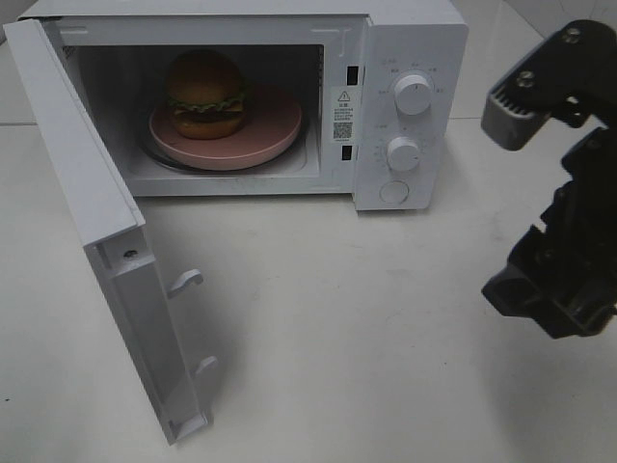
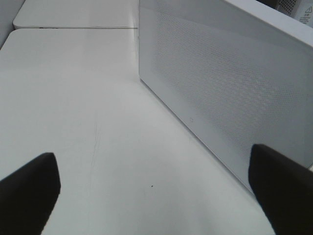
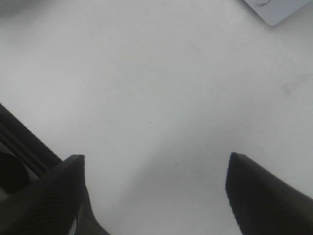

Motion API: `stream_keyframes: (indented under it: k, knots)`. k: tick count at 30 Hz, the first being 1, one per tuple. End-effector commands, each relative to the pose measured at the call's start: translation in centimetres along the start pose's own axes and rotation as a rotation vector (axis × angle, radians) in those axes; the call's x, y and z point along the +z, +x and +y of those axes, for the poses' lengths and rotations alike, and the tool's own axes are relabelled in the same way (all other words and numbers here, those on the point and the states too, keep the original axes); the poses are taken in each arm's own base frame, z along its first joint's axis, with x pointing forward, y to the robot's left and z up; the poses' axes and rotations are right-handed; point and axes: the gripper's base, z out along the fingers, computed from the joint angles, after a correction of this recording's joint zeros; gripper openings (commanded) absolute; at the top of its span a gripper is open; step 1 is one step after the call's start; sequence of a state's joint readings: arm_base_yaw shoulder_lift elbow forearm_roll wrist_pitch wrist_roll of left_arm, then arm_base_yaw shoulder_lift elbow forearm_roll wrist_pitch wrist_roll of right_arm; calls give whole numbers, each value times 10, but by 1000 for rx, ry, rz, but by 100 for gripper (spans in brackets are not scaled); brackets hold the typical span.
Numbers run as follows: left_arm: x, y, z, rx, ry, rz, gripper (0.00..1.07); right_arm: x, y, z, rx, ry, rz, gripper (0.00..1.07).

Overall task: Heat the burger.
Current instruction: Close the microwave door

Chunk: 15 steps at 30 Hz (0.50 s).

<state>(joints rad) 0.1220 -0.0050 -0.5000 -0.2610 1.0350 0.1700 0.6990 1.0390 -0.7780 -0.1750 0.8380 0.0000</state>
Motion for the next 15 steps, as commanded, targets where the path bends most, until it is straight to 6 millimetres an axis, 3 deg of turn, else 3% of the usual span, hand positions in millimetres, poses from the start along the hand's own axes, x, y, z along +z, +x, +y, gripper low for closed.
stream_keyframes:
  k: [1, 6, 8, 11, 15]
  knots:
    - [-1, 0, 0, 2, 5, -14, 102, -9, 9, 0, 17, 1, 16, 76]
    - [-1, 0, 0, 2, 5, -14, 102, -20, 22, -1, 41, 6, 39, 76]
    - [-1, 0, 0, 2, 5, -14, 102, -30, 37, -2, 62, 16, -2, 76]
    - [-1, 0, 0, 2, 5, -14, 102, -31, 42, -3, 73, 27, -10, 76]
    - [-1, 0, 0, 2, 5, -14, 102, -30, 67, -14, 191, 80, -15, 76]
